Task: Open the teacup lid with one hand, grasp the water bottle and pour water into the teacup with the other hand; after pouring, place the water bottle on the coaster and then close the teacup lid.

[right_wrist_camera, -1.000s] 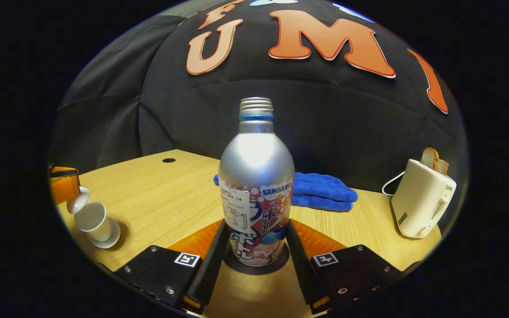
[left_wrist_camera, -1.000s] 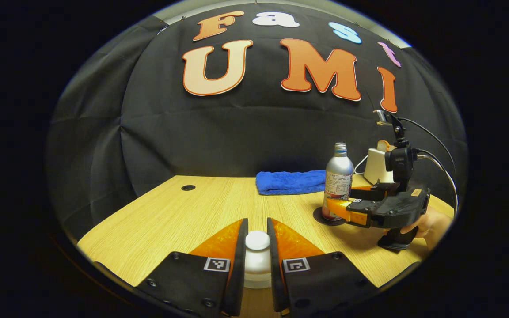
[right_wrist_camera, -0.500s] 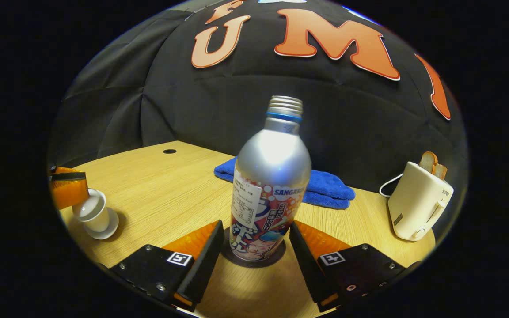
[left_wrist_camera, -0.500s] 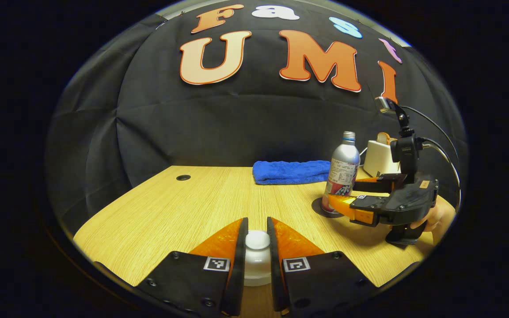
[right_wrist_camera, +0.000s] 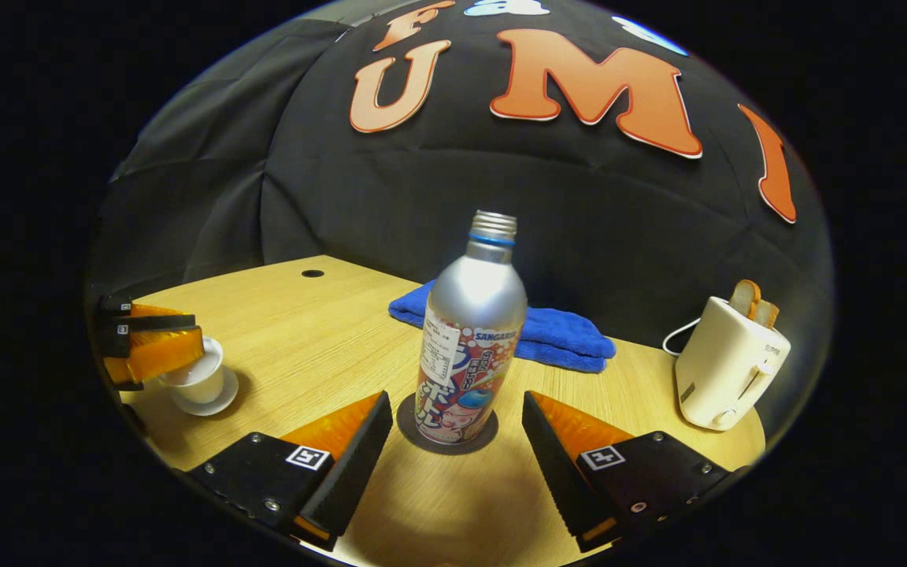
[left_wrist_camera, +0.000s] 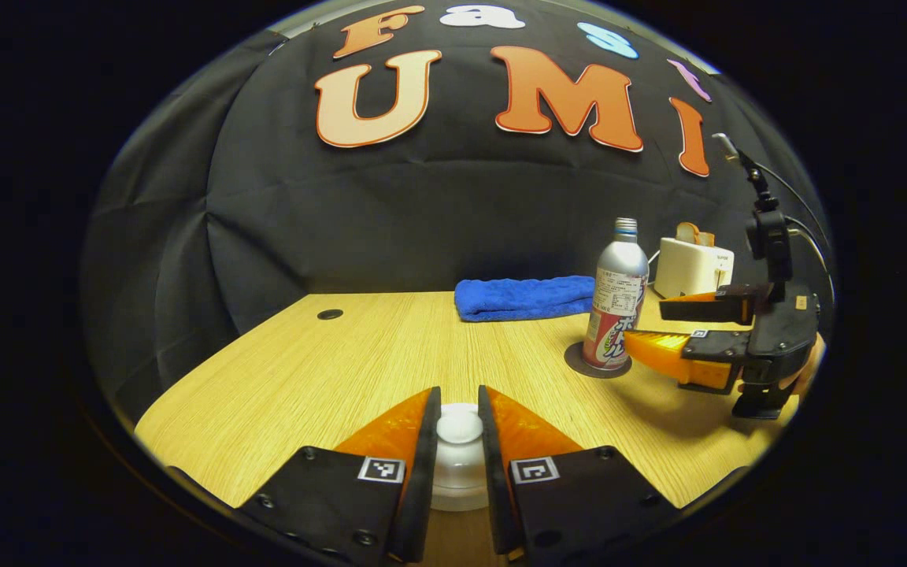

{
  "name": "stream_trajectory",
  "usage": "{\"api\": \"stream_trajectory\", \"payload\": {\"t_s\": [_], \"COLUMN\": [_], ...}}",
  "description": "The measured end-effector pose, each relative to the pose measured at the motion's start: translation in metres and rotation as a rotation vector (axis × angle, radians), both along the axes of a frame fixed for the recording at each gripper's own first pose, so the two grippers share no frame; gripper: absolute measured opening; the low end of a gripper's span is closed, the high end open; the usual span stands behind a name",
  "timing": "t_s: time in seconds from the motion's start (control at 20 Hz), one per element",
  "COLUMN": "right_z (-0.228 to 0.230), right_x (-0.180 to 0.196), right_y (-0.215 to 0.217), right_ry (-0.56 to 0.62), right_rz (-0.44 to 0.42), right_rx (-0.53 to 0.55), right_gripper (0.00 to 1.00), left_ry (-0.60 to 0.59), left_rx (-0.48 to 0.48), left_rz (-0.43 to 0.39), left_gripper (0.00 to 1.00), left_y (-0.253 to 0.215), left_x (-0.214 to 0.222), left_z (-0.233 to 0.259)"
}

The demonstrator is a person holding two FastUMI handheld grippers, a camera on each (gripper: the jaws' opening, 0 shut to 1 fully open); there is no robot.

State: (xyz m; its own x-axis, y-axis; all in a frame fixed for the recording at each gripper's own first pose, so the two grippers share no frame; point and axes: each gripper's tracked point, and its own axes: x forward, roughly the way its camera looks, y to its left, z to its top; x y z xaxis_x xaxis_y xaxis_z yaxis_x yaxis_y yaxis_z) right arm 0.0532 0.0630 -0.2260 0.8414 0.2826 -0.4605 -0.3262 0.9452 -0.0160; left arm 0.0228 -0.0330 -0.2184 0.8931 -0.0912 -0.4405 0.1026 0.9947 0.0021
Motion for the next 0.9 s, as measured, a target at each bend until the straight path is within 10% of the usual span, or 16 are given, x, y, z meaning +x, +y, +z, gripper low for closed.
{"api": "stream_trajectory", "payload": {"t_s": [0.15,0.55,0.9], "right_z": [0.018,0.090,0.155], "right_x": [-0.012,-0.037,-0.052], "right_y": [-0.012,-0.037,-0.055], "right_ry": [-0.030,-0.182,-0.339], "right_rz": [-0.016,-0.065,-0.128], "right_rx": [0.016,0.036,0.069], "right_gripper": [1.00,1.00,0.99], "left_ry": [-0.011,-0.157,-0.290], "left_rx": [-0.013,0.003,-0.016], "left_rz": [0.003,0.025,0.047], "left_gripper": [0.34,0.85,0.91], "left_y": [-0.002,-0.005,-0.009], "left_x": [0.001,0.007,0.006], "left_z": [0.003,0.062,0.128]}}
